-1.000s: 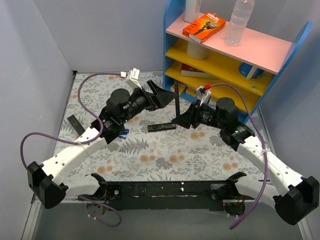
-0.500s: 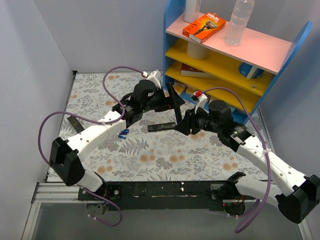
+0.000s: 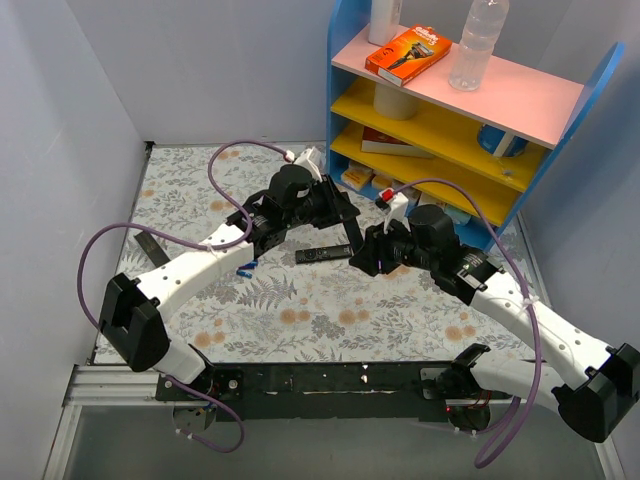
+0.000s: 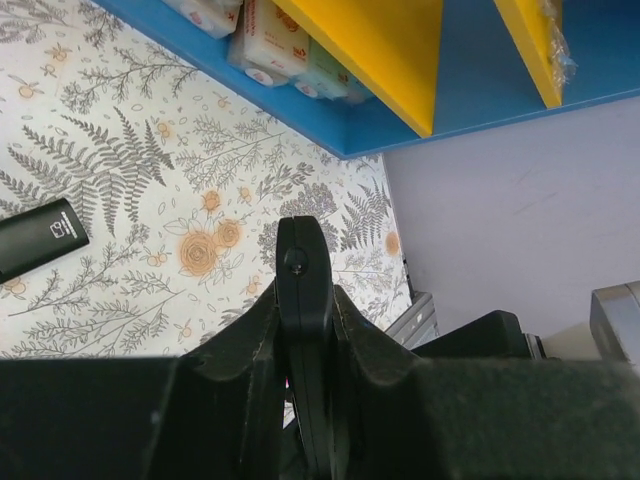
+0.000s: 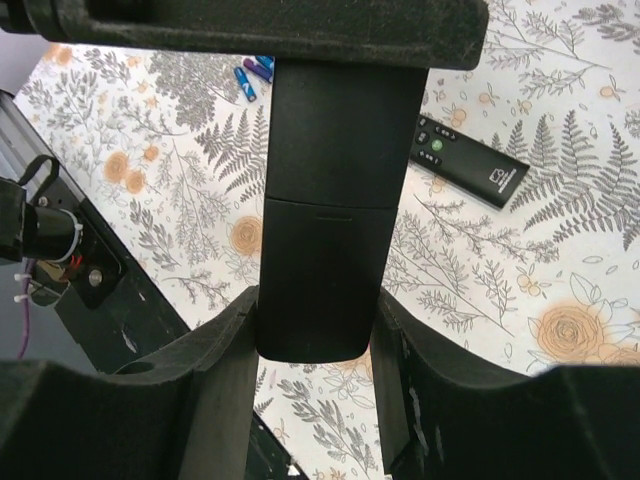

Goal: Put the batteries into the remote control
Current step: Adjust the remote control, then remove the battery cover from the remote control.

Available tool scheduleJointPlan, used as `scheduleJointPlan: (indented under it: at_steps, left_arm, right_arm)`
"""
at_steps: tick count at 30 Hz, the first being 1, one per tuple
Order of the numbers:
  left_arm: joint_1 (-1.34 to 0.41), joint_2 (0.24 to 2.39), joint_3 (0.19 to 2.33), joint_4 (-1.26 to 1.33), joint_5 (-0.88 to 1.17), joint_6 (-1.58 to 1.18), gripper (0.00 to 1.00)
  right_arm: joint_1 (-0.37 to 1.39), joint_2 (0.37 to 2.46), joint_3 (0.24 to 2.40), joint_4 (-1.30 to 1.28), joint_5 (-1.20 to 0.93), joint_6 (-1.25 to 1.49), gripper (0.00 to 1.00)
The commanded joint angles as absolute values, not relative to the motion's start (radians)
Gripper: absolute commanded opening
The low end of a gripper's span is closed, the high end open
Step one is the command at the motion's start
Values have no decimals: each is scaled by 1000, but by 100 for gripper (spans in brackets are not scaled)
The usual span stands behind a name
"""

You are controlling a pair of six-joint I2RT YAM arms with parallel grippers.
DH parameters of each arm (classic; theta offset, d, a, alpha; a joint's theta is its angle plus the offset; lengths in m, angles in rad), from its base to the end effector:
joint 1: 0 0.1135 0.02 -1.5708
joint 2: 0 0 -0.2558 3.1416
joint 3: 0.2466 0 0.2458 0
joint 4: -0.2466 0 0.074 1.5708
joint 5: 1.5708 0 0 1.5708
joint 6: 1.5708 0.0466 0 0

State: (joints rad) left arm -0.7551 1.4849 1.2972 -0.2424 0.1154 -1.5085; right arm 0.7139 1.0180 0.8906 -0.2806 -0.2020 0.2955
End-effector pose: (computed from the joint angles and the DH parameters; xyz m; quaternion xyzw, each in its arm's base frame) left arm 0.2532 -0.2457 0.3327 -0.2802 0.7928 -0.5085 0.1852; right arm 0.1750 0.1639 0.3130 -0.2268 0.8018 0.3380 0.4375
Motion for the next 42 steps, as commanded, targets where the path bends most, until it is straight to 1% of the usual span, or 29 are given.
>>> scheduleJointPlan:
  at_steps: [1, 2, 5, 8, 11, 19, 24, 28, 29, 31, 32, 34, 38, 42]
  left_arm:
    - [-755, 1447, 1214, -200, 111, -1532, 0]
    - [-755, 1437, 1188, -192, 94, -1532, 0]
    - [-755, 1405, 1160, -169, 75, -1519, 0]
    - [-755, 1384, 1132, -153, 72, -1500, 0]
    - [-755, 1359, 1100, -121, 80, -1499, 0]
    - [-755, 1345, 1085, -92, 87, -1493, 0]
    - [-755, 1345, 1085, -89, 89, -1494, 0]
    - [-755, 1348, 1091, -89, 94, -1491, 0]
    - [-755, 1350, 1091, -87, 95, -1491, 0]
    - [-755, 1351, 1092, -90, 95, -1488, 0]
    - [-755, 1353, 1092, -89, 95, -1488, 0]
    - [-755, 1351, 1092, -89, 95, -1488, 0]
    - [-755, 1350, 1101, -89, 100, -1488, 0]
    - [-755, 1348, 1114, -89, 106, -1494, 0]
  right_arm:
    - [718, 1005, 927, -238, -181, 279, 29]
    - [719, 997, 925, -235, -176, 281, 47]
    - [718, 985, 939, -236, -167, 287, 73]
    - [718, 995, 972, -255, -178, 291, 84]
    - [718, 1022, 1012, -279, -193, 293, 88]
    - [718, 1094, 1042, -298, -247, 302, 84]
    - [719, 1130, 1055, -318, -267, 302, 79]
    - [718, 1149, 1058, -318, -293, 304, 70]
    - [718, 1150, 1058, -318, -298, 304, 66]
    - [718, 1151, 1058, -319, -298, 304, 61]
    - [719, 1150, 1058, -319, -295, 305, 56]
    - [718, 1150, 1055, -319, -291, 302, 51]
    - [719, 1152, 1043, -321, -291, 301, 47]
    - [719, 1152, 1032, -314, -298, 299, 48]
